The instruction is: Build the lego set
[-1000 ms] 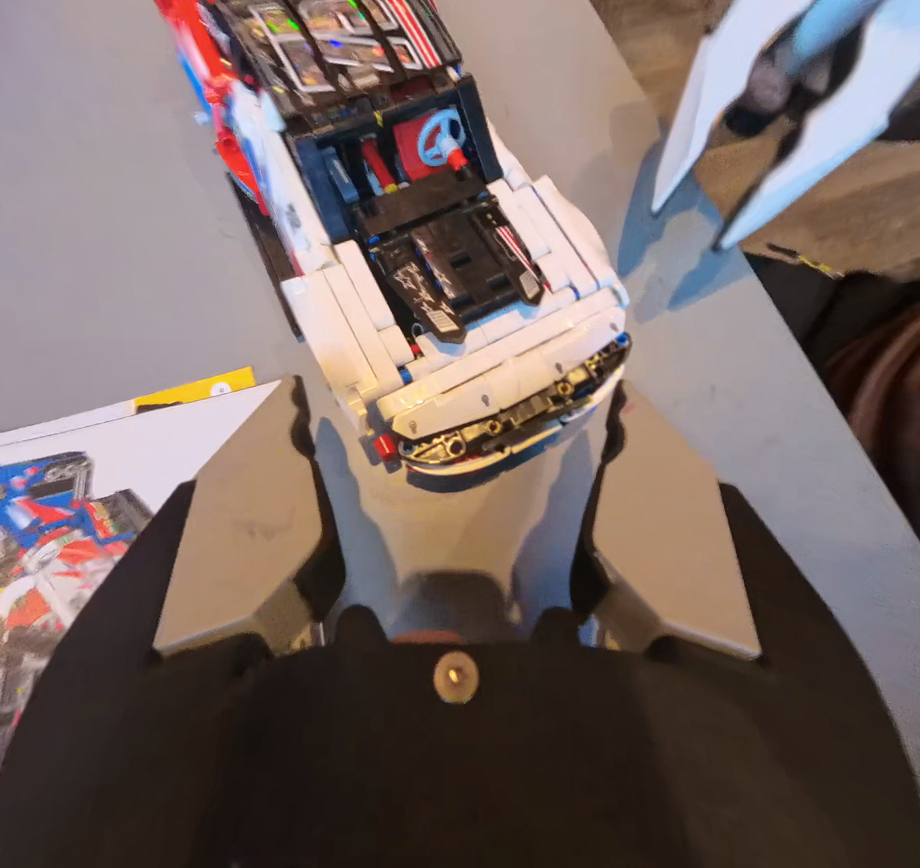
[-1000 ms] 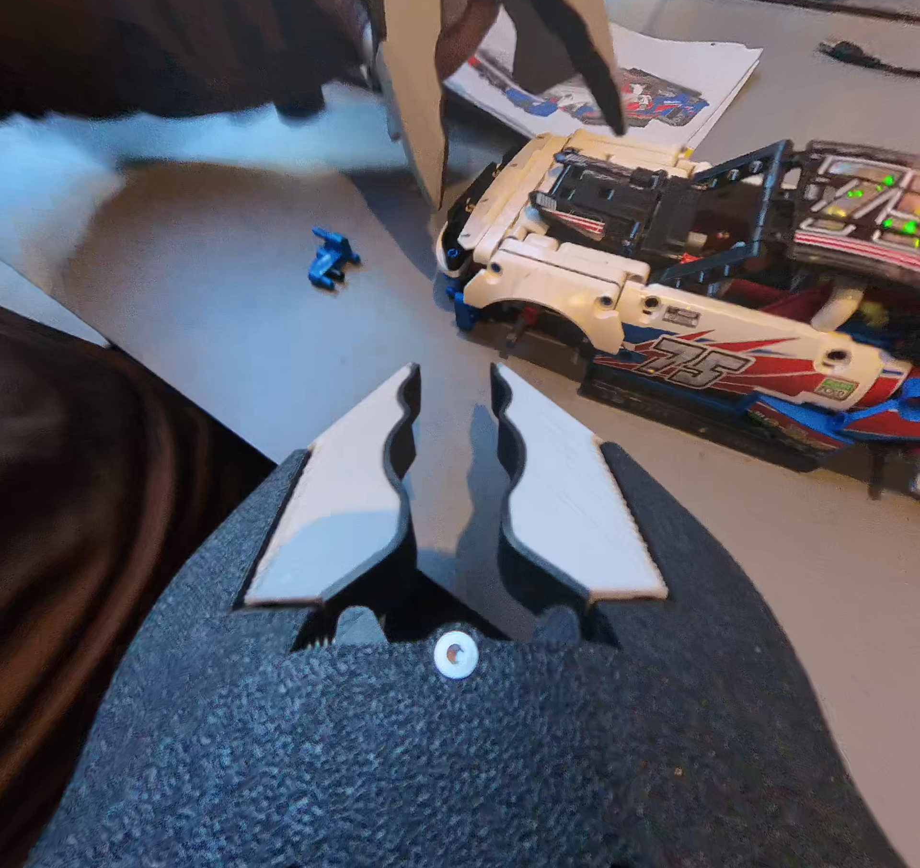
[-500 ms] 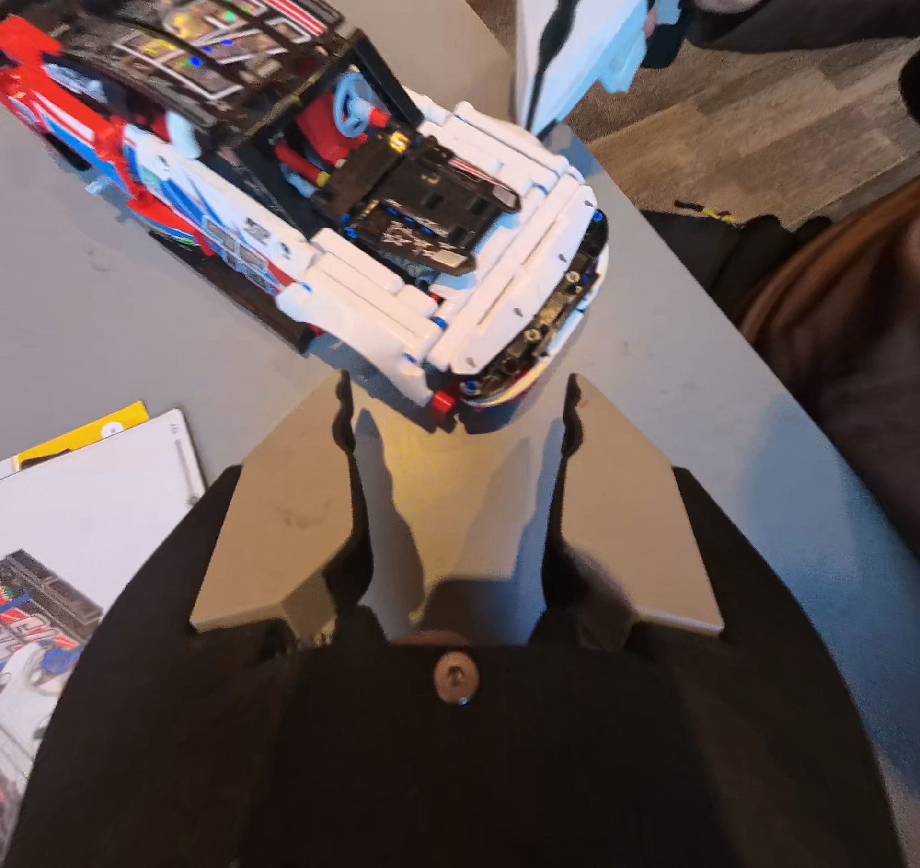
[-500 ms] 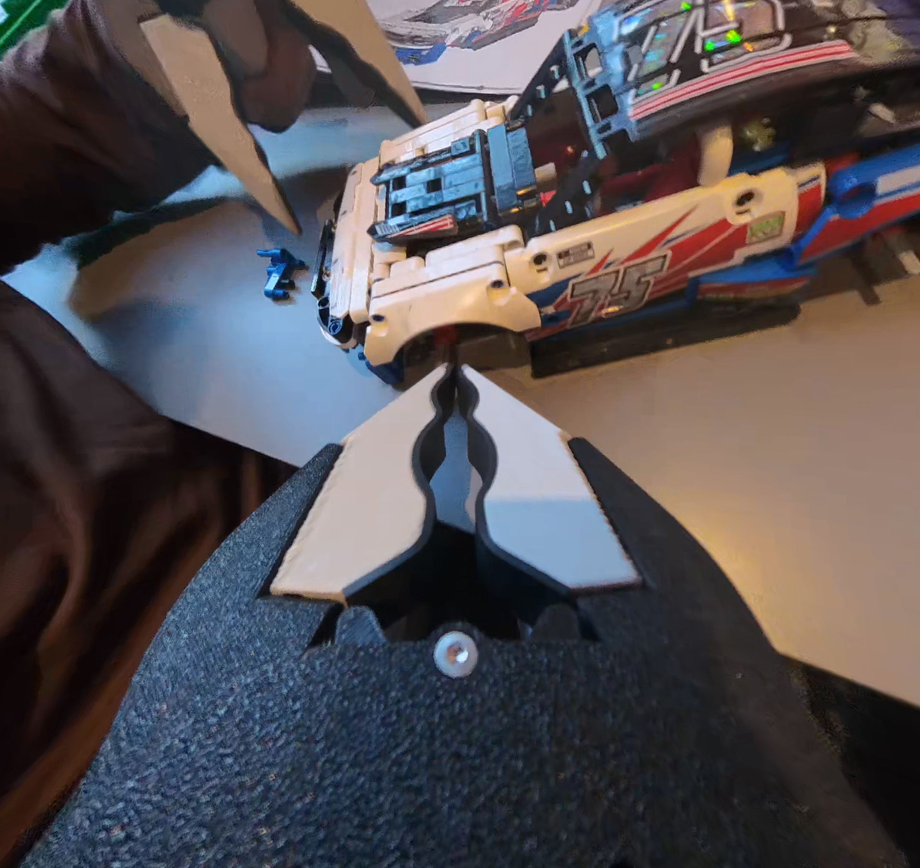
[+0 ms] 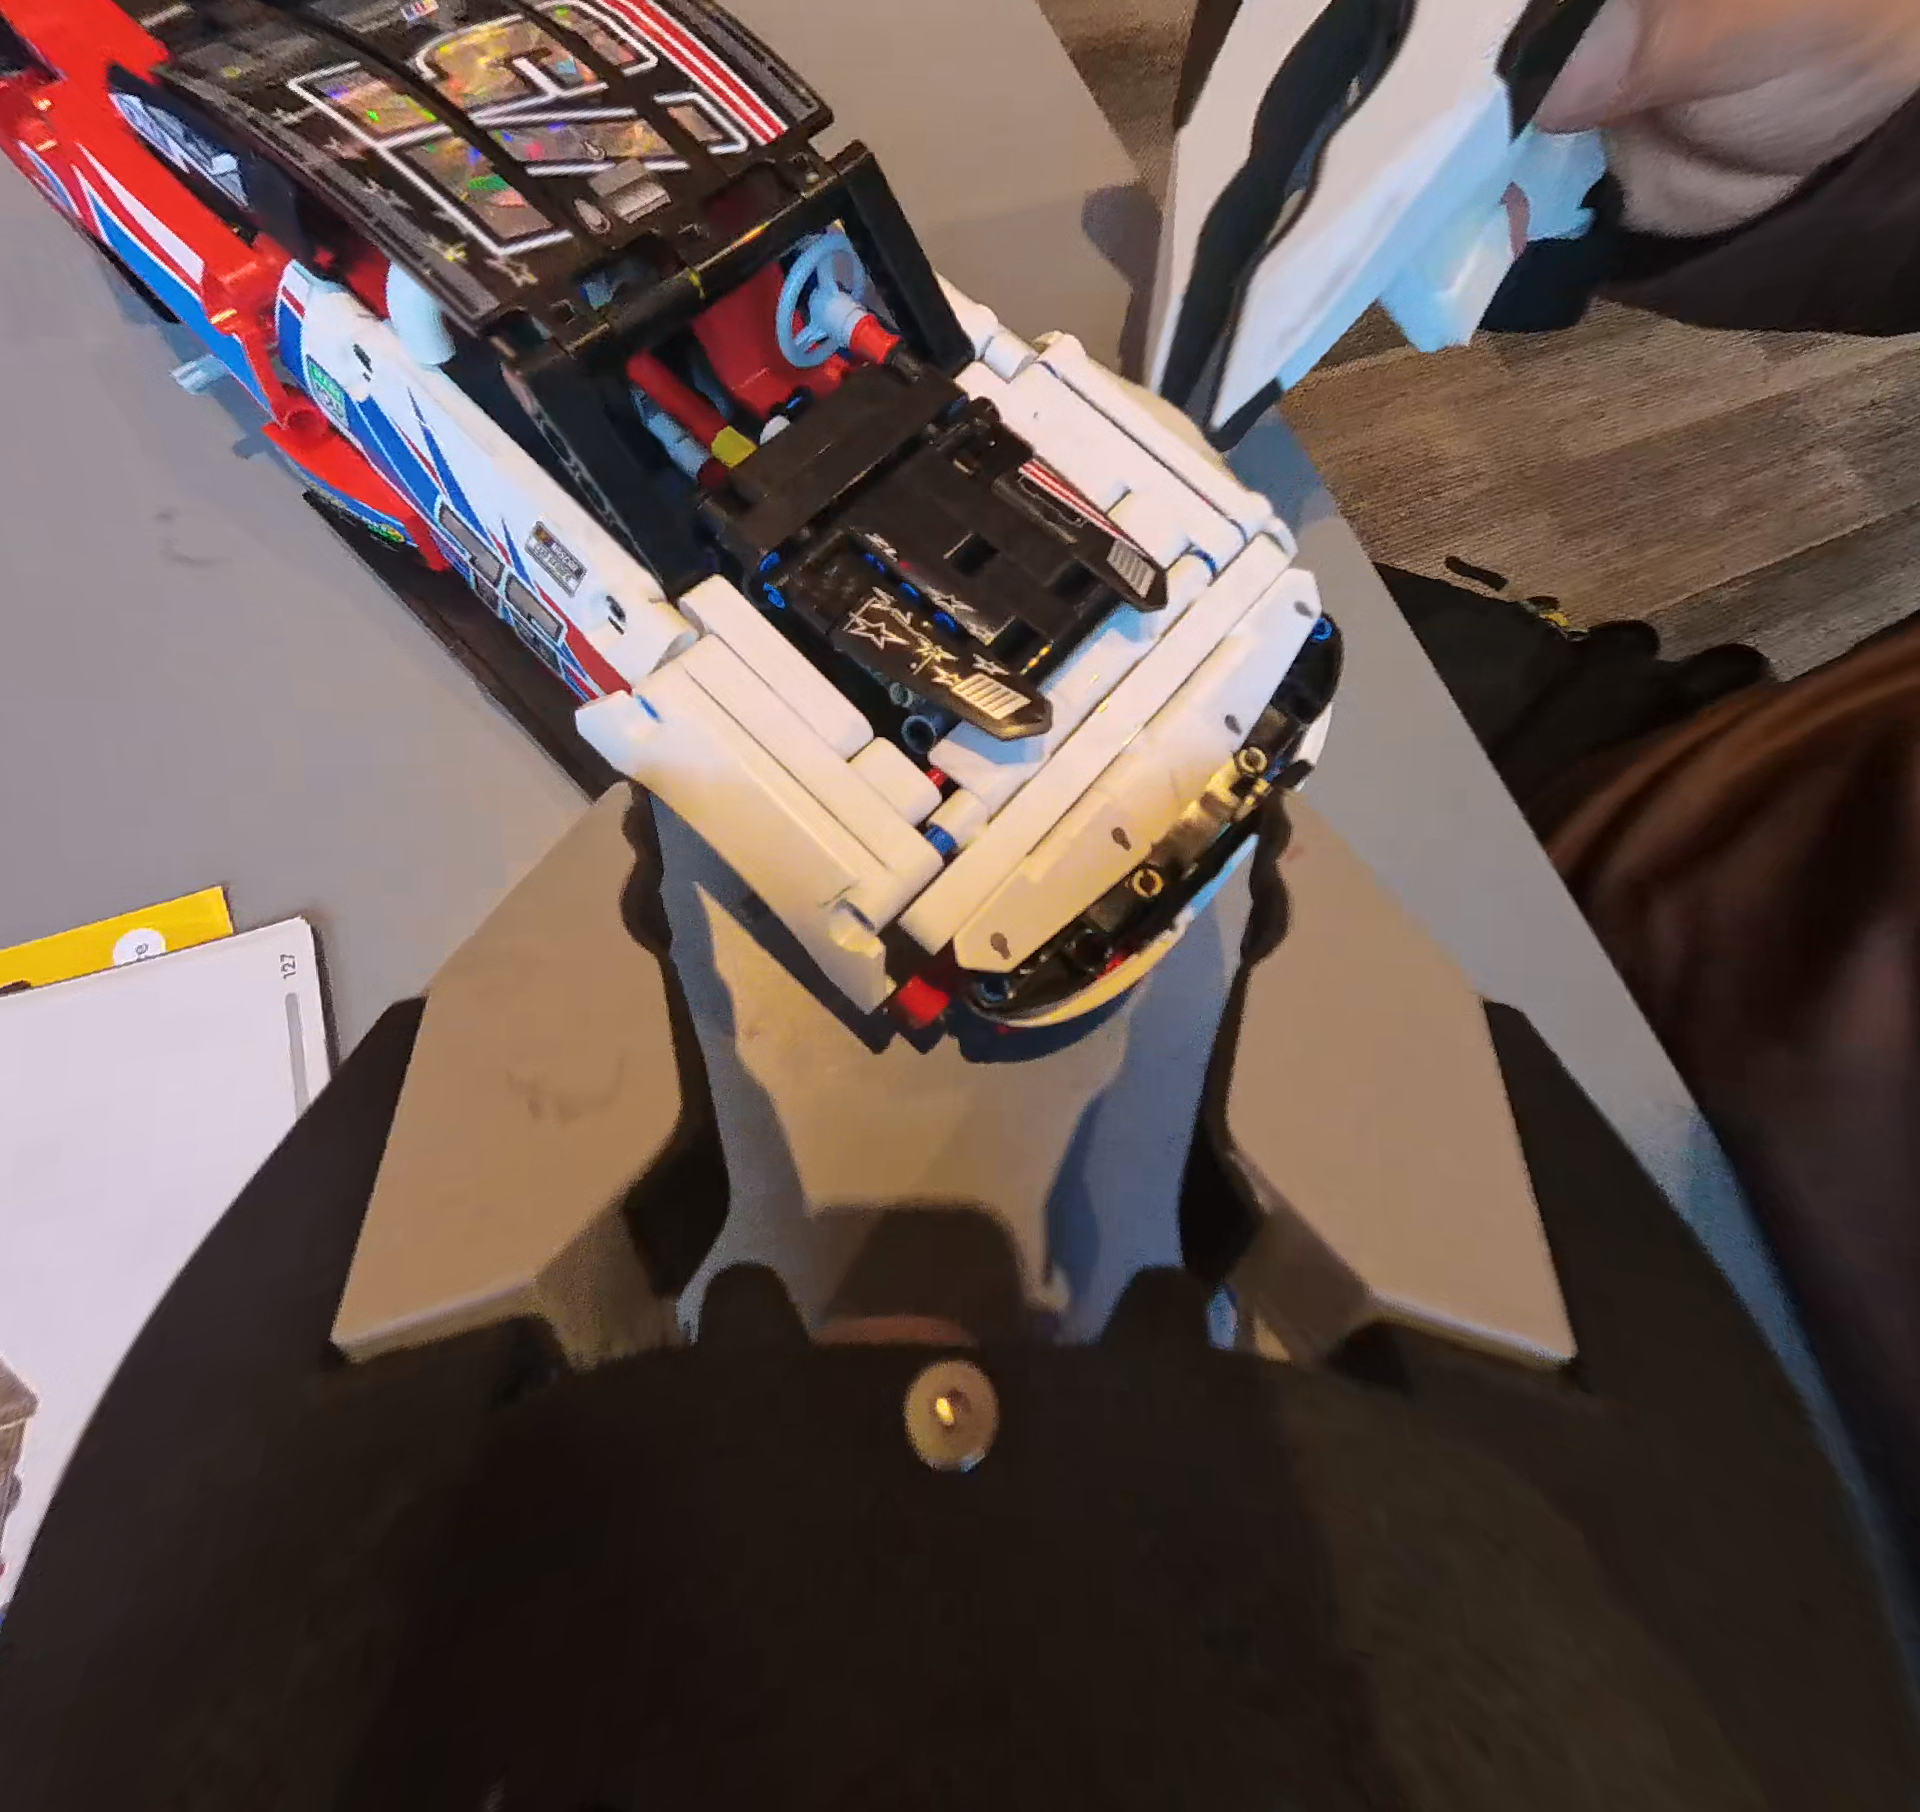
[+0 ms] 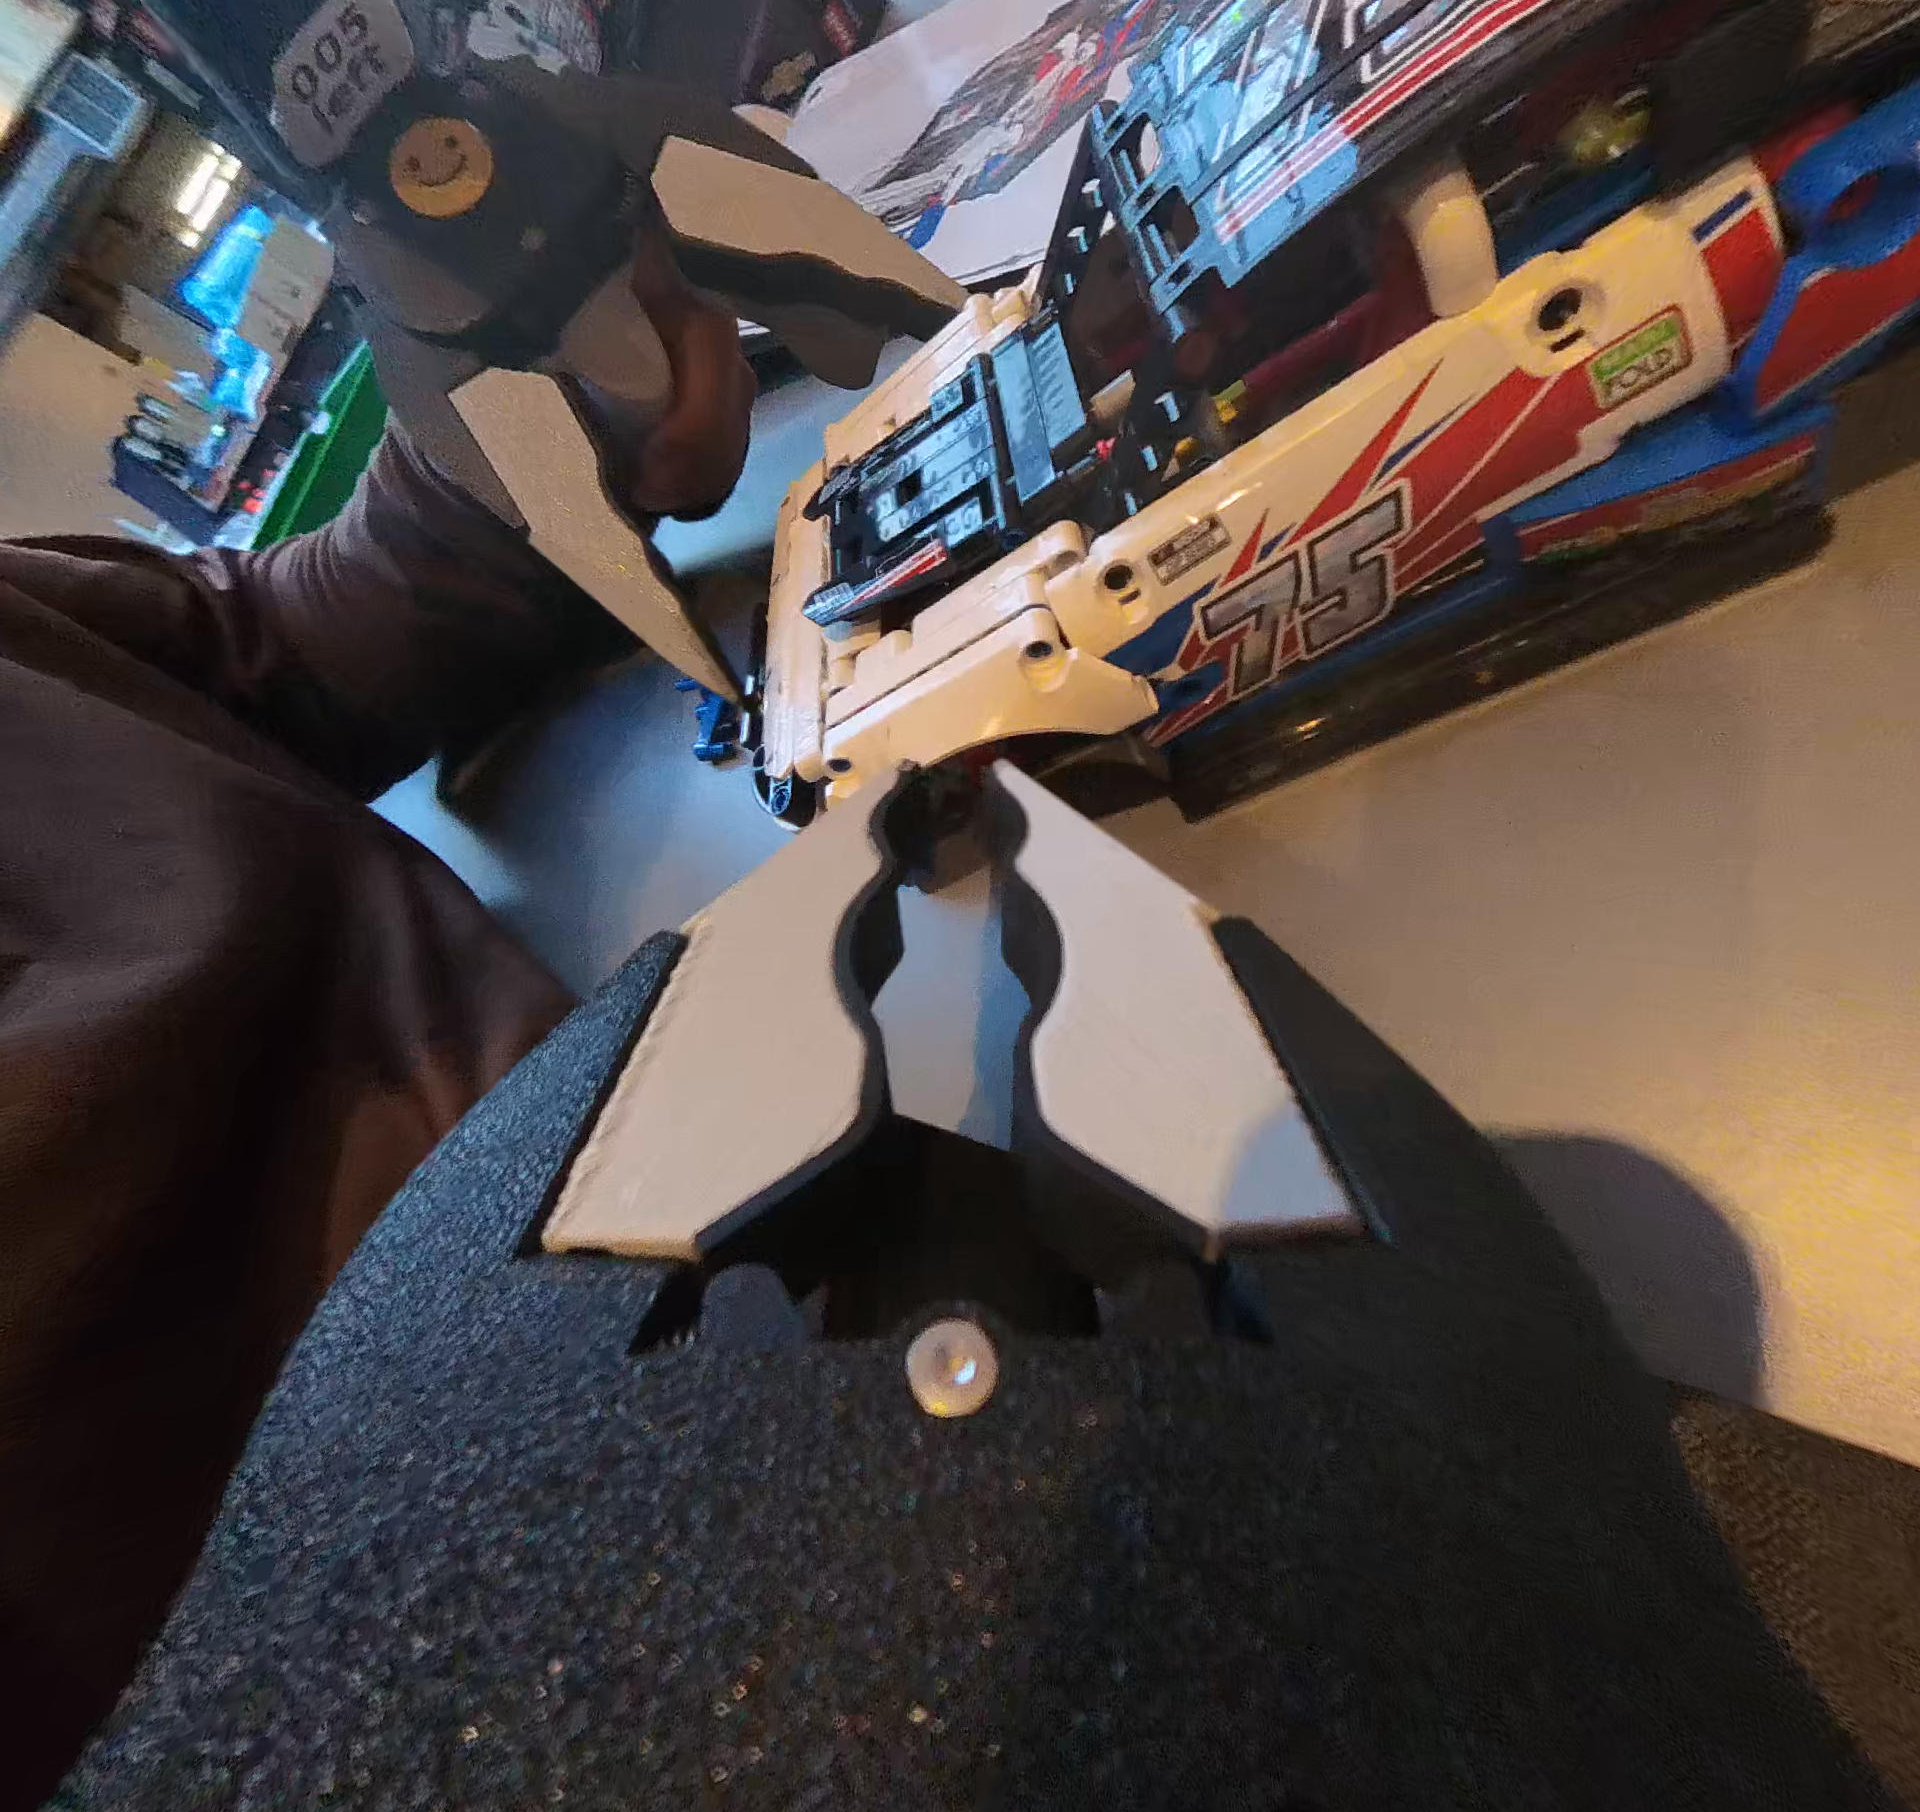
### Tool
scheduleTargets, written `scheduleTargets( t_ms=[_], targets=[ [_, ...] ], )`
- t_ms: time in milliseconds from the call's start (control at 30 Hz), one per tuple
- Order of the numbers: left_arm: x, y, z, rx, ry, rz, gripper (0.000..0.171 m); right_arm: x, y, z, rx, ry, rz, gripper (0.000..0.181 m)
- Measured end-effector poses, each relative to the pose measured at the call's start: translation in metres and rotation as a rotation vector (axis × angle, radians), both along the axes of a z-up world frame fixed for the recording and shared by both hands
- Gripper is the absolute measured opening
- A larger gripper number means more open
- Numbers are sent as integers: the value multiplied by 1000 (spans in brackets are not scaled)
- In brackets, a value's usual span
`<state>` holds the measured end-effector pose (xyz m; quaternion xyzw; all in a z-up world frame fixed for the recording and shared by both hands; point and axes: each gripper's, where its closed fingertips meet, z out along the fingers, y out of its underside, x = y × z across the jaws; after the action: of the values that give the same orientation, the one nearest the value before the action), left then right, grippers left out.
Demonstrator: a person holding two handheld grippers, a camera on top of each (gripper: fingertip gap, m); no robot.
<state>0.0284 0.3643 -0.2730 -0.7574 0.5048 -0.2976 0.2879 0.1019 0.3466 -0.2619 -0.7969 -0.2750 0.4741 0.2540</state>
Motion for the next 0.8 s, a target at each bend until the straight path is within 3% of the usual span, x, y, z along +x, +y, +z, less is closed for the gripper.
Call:
scheduleTargets(
  t_ms=[100, 167, 233, 333, 467, 667, 800],
  targets=[
    [1, 0, -1, -14, -1, 10, 113, -2, -4, 2, -63, 51, 32, 5],
    [2, -2, -3, -43, 2, 14, 112, -4, -5, 6, -141, 131, 45, 21],
    [3, 0, -2, -42, 0, 23, 112, -3, -5, 9, -215, 219, 50, 21],
    [3, 3, -4, -47, -1, 41, 112, -1, -1, -3, -264, 213, 37, 23],
    [6, 4, -5, -78, -9, 37, 114, -6, -4, 5, -317, 317, 78, 7],
    [8, 7, -7, -103, -5, 42, 117, -15, -6, 6, -362, 383, 125, 4],
    [12, 7, -8, -79, 9, 74, 124, -18, -6, 4, -323, 331, 151, 3]
  ],
)
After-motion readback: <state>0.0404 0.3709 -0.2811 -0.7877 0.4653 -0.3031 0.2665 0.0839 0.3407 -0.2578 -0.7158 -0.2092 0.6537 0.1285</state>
